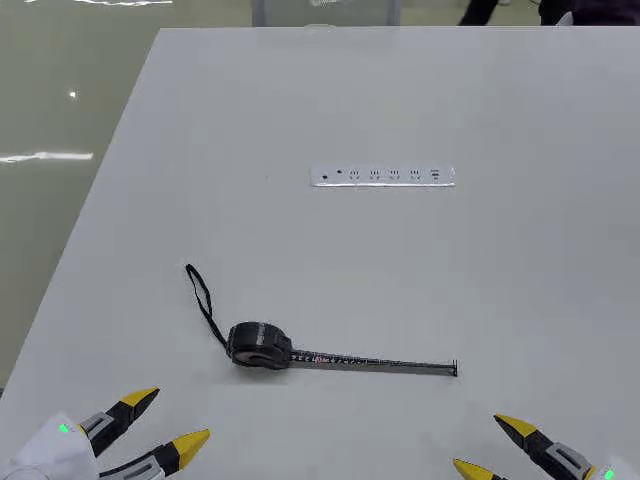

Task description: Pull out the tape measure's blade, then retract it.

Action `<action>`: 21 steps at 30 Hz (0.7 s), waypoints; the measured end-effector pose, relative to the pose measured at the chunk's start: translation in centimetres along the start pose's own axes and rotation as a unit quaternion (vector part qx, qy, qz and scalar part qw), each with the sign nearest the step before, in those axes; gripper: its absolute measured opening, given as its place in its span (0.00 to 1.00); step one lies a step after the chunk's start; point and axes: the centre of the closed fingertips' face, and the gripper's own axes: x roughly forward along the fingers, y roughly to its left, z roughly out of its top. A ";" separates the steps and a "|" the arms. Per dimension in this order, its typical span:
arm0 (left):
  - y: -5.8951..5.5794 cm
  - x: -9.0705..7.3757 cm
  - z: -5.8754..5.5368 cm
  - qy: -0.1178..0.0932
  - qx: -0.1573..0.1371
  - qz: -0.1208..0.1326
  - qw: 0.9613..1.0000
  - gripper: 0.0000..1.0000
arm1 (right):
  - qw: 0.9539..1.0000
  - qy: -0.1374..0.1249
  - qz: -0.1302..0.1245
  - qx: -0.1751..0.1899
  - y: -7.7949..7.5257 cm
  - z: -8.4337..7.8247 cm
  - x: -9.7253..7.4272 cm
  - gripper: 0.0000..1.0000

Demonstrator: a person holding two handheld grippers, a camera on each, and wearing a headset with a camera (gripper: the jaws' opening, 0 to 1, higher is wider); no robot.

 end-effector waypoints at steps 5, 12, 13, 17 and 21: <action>-0.1 -0.6 -0.4 -0.001 -0.007 0.007 1.000 0.58 | 1.000 -0.001 0.001 0.001 0.3 -0.1 -0.3 0.51; -0.3 -1.4 -1.2 0.003 -0.012 0.012 1.000 0.60 | 1.000 -0.003 -0.001 0.003 0.8 -0.3 -1.0 0.52; -0.3 -1.5 -1.2 0.002 -0.014 0.014 1.000 0.60 | 1.000 -0.003 -0.002 0.002 0.9 -0.3 -1.0 0.53; -0.4 -1.8 -1.4 0.000 -0.018 0.017 1.000 0.61 | 1.000 -0.004 -0.003 0.004 1.1 -0.4 -1.4 0.54; -0.5 -2.1 -1.5 -0.005 -0.020 0.018 1.000 0.62 | 1.000 -0.007 -0.005 0.007 1.1 -0.4 -1.8 0.54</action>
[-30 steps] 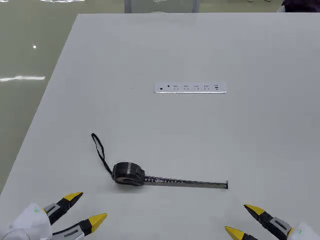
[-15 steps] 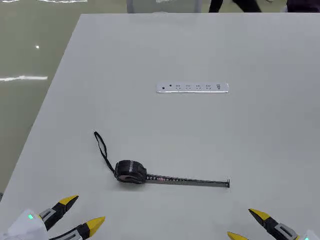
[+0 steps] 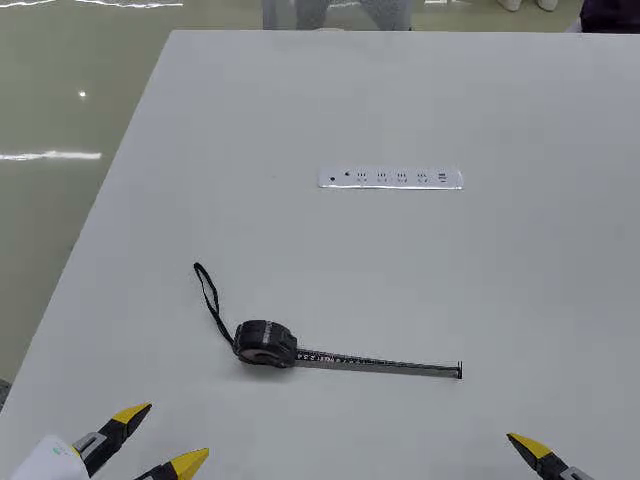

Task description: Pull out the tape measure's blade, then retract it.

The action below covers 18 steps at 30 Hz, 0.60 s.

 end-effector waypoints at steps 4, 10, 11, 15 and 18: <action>0.1 -0.3 0.0 -0.003 0.000 0.002 1.000 0.63 | 1.000 -0.002 -0.004 0.001 0.1 0.0 -0.3 0.55; 0.2 -0.6 -0.3 -0.004 0.000 0.004 1.000 0.62 | 1.000 -0.004 -0.009 0.003 0.1 -0.3 -0.7 0.55; 0.2 -0.6 -0.4 -0.004 0.000 0.005 1.000 0.62 | 1.000 -0.005 -0.009 0.004 0.1 -0.4 -0.7 0.55; 0.1 -0.7 -0.4 -0.005 0.000 0.006 1.000 0.62 | 1.000 -0.005 -0.010 0.006 0.2 -0.6 -0.9 0.55; -0.1 -0.7 -0.5 -0.003 0.000 0.004 1.000 0.62 | 1.000 -0.005 -0.009 0.005 0.3 -0.6 -0.9 0.54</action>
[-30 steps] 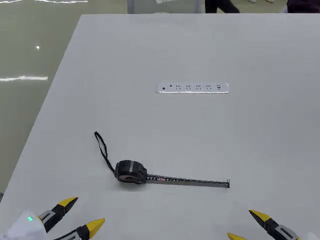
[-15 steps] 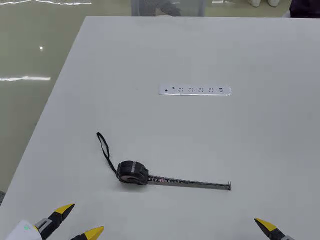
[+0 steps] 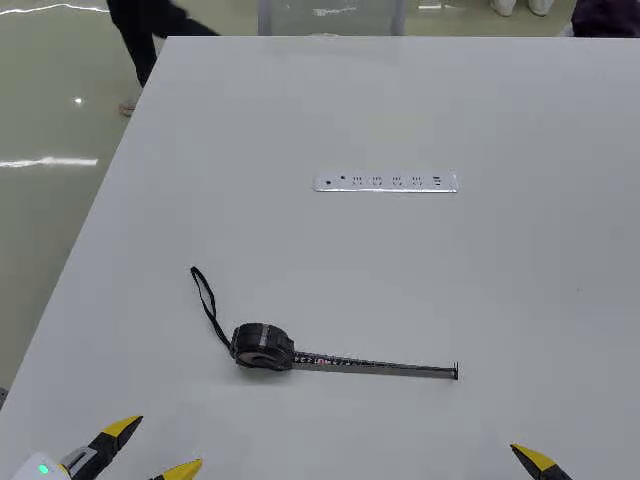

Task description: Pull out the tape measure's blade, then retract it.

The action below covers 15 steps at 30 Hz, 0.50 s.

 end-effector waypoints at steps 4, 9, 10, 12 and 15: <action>-0.1 0.1 -0.1 0.002 -0.001 -0.003 1.000 0.62 | 1.000 0.001 -0.001 0.002 -0.2 -0.1 -0.1 0.54; -0.3 0.4 0.1 0.004 0.002 -0.005 1.000 0.62 | 1.000 0.001 -0.002 0.002 -0.3 -0.1 -0.1 0.54; -0.4 0.5 0.3 0.002 0.002 -0.006 1.000 0.62 | 1.000 0.000 -0.001 0.002 -0.3 0.0 -0.1 0.54; -0.4 0.6 0.5 0.002 0.003 -0.006 1.000 0.61 | 1.000 0.001 0.000 0.001 -0.4 0.0 0.1 0.53; -0.4 0.8 0.6 0.001 0.004 -0.007 1.000 0.61 | 1.000 0.001 0.002 -0.001 -0.4 0.2 0.3 0.53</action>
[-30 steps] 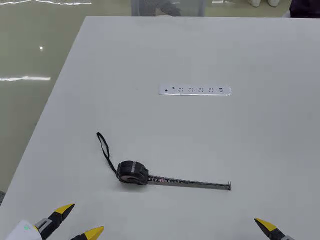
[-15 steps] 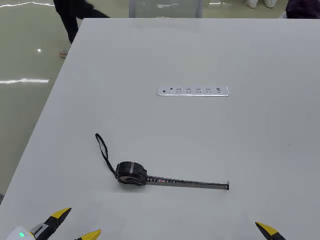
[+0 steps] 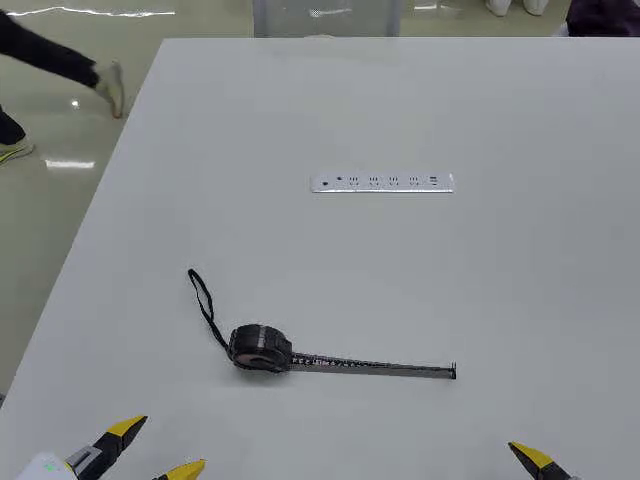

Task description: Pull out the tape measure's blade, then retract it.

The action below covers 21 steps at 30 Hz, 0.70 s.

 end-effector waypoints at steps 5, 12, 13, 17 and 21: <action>0.1 0.1 0.1 0.002 -0.002 0.001 1.000 0.61 | 1.000 -0.003 0.004 0.001 0.0 0.2 0.3 0.53; 0.1 0.8 0.2 0.016 -0.002 0.006 1.000 0.61 | 1.000 -0.004 0.011 -0.005 -0.2 0.7 1.0 0.52; 0.0 1.0 0.2 0.019 0.001 0.005 1.000 0.61 | 1.000 -0.004 0.012 -0.007 -0.3 0.7 1.1 0.52; -0.1 1.5 0.7 0.020 0.001 0.006 1.000 0.61 | 1.000 -0.005 0.017 -0.011 -0.4 0.8 1.5 0.52; -0.5 2.3 1.1 0.023 0.001 0.005 1.000 0.61 | 1.000 -0.005 0.023 -0.013 -0.5 0.8 2.1 0.52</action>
